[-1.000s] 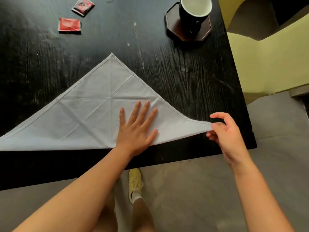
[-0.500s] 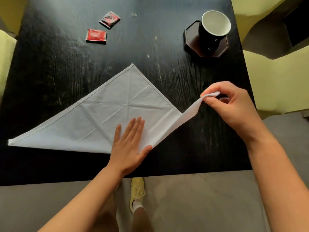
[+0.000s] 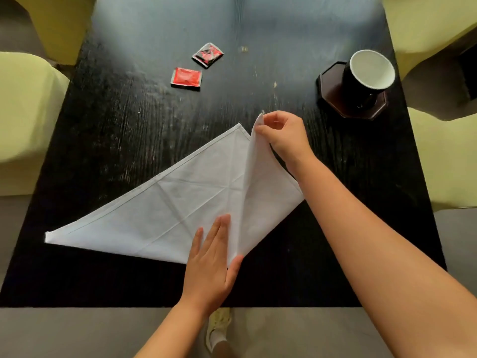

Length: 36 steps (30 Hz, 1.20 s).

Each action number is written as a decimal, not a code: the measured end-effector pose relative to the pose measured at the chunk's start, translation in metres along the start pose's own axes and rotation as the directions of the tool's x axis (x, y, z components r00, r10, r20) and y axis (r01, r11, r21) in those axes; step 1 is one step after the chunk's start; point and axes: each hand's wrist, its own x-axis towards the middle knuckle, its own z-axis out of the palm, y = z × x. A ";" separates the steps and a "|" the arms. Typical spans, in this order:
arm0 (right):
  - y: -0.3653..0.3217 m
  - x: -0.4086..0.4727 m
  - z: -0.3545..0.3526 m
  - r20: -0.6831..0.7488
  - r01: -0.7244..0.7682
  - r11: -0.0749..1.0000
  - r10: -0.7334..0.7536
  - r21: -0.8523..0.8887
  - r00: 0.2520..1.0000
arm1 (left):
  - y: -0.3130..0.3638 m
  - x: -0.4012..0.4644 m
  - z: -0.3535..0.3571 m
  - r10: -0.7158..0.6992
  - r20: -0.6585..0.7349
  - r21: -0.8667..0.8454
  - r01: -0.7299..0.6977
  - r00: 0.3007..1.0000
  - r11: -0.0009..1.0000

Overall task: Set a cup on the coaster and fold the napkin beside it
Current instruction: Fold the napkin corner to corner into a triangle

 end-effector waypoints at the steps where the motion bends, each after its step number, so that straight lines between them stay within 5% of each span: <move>1: 0.004 0.006 0.008 0.007 -0.034 0.999 0.034 -0.020 0.999 | 0.000 0.000 0.000 -0.008 -0.006 -0.020 0.008 1.000 1.000; 12: 0.031 0.037 0.041 -0.073 -0.129 0.922 0.110 -0.364 0.991 | -0.002 0.001 0.003 0.015 -0.009 0.019 -0.015 1.000 1.000; 20: 0.032 0.042 0.045 -0.102 -0.057 0.861 0.006 -0.506 0.995 | -0.006 -0.001 0.007 0.041 0.019 0.107 -0.042 0.999 0.993; 23: 0.028 0.029 0.039 -0.079 0.090 0.751 -0.186 -0.654 0.979 | -0.004 -0.001 0.009 0.032 0.020 0.148 -0.035 0.999 0.988; 25: 0.031 0.002 0.031 0.004 0.319 0.624 -0.451 -0.714 0.892 | -0.004 -0.001 0.010 0.033 0.014 0.166 -0.035 0.999 0.985; 27: 0.044 -0.035 0.026 0.263 0.551 0.428 -0.566 -0.716 0.781 | -0.004 0.000 0.010 0.035 0.011 0.175 -0.036 0.999 0.984; 30: 0.073 -0.066 0.020 0.595 0.650 0.325 -0.264 -0.686 0.759 | -0.004 0.001 0.011 0.040 0.019 0.217 -0.044 0.999 0.975; 32: 0.088 -0.062 0.021 0.601 0.609 0.328 -0.138 -0.722 0.787 | -0.003 0.000 0.010 0.037 0.020 0.227 -0.041 0.999 0.973; 36: 0.085 -0.024 0.029 0.556 0.586 0.257 -0.183 -0.769 0.811 | -0.002 0.001 0.009 0.039 0.016 0.250 -0.041 0.999 0.967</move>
